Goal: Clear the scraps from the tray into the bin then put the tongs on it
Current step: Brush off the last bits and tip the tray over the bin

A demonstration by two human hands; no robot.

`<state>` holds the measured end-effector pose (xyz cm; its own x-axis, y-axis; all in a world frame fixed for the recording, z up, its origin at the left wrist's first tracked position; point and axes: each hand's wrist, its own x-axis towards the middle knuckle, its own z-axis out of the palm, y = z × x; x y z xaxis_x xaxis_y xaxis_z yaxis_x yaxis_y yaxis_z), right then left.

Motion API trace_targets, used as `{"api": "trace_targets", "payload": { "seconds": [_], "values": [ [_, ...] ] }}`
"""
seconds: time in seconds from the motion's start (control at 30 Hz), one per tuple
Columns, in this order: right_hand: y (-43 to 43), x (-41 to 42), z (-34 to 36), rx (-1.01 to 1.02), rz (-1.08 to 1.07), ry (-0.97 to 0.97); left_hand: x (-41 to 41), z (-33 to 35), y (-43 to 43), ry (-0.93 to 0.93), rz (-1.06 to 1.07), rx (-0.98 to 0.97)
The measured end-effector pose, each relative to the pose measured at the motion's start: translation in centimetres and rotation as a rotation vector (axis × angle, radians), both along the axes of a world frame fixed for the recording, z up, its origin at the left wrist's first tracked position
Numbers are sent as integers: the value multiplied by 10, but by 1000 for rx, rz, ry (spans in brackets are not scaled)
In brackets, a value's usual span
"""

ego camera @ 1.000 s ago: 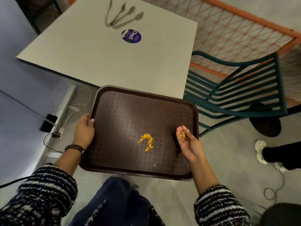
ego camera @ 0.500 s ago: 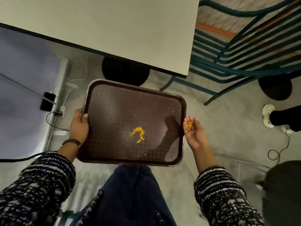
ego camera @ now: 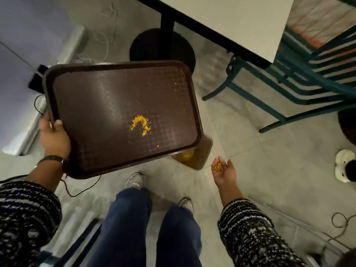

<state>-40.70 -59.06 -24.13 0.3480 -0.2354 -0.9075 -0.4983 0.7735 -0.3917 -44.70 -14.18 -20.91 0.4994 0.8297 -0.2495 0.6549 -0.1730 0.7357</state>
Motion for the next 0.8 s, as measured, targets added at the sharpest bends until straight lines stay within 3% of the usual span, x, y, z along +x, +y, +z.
{"api": "trace_targets", "payload": {
  "seconds": [0.13,0.3,0.53,0.67,0.8],
  "values": [
    [14,13,-66,-25,268,41,-16,-48,1,-52,62,43],
    [24,10,-82,55,516,55,-32,-57,-37,-88,80,-14],
    [68,-47,-28,-107,718,191,-47,-2,-113,-12,113,-107],
    [107,-90,24,30,883,256,-48,41,-157,-12,106,-161],
    [117,-120,55,113,912,296,-47,66,-198,-30,94,-204]
  ]
}}
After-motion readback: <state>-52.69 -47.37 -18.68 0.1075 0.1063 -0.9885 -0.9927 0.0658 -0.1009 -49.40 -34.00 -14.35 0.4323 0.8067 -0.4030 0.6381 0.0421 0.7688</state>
